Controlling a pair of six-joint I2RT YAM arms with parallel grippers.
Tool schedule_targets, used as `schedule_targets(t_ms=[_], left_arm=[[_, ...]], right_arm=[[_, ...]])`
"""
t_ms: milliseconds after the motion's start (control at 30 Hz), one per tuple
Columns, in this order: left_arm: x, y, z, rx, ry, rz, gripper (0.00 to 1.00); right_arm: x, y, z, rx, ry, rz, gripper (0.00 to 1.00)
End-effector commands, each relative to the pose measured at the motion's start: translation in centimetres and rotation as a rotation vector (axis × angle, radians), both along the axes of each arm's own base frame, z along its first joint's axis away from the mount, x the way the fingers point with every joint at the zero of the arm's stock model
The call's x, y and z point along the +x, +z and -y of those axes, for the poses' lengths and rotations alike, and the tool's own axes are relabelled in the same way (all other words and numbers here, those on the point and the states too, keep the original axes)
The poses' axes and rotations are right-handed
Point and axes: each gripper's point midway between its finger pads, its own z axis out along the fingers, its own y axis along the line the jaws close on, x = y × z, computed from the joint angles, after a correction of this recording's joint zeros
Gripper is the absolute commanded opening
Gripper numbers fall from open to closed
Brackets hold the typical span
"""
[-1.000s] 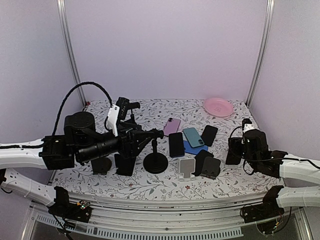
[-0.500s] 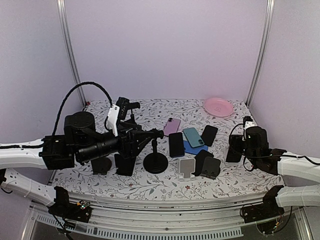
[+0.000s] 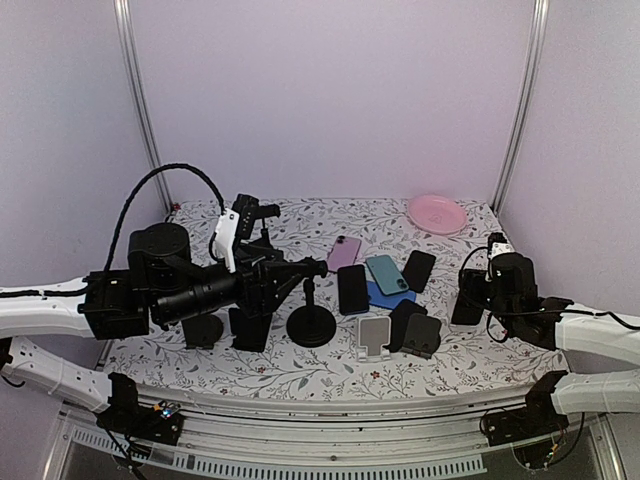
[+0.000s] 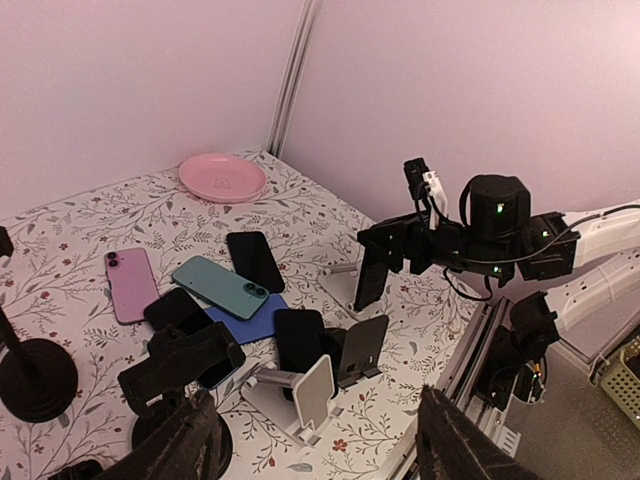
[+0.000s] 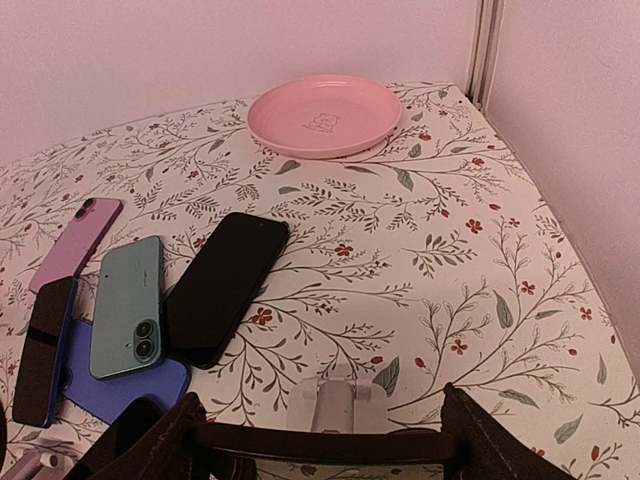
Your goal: Place the phone on the phone stand
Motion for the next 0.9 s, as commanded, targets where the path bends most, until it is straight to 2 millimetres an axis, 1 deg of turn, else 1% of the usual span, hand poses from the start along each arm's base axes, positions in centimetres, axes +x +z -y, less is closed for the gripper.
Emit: schedule_targets(t_ms=[0,167,433,533,633,733,867], left_arm=[[0.2,0.2,-0.4,-0.015,0.007,0.001,0.67],[0.2,0.1,-0.4,-0.014,0.006,0.000,0.67],[0.2,0.0,-0.5,-0.012,0.007,-0.001,0.67],[0.2,-0.1,-0.5,-0.011,0.007,-0.004,0.67],[0.2,-0.1,-0.5,-0.014,0.007,-0.004,0.67],[0.1,-0.1,-0.5,-0.016,0.004,-0.003,0.67],[0.1,0.0,-0.5,-0.016,0.004,-0.001,0.67]], right_arm=[[0.2,0.1,-0.4,0.062,-0.003,-0.010,0.37],[0.2,-0.6,-0.4,0.077,-0.024,-0.036,0.37],[0.2,-0.4,-0.4,0.086,-0.035,-0.057,0.38],[0.2,-0.3,-0.5,0.088,-0.034,-0.065,0.42],[0.2,-0.1,-0.5,0.089,-0.032,-0.067,0.48],[0.1,0.1,-0.5,0.105,-0.039,-0.069,0.48],[0.2,0.6,-0.6,0.116,-0.035,-0.063,0.45]])
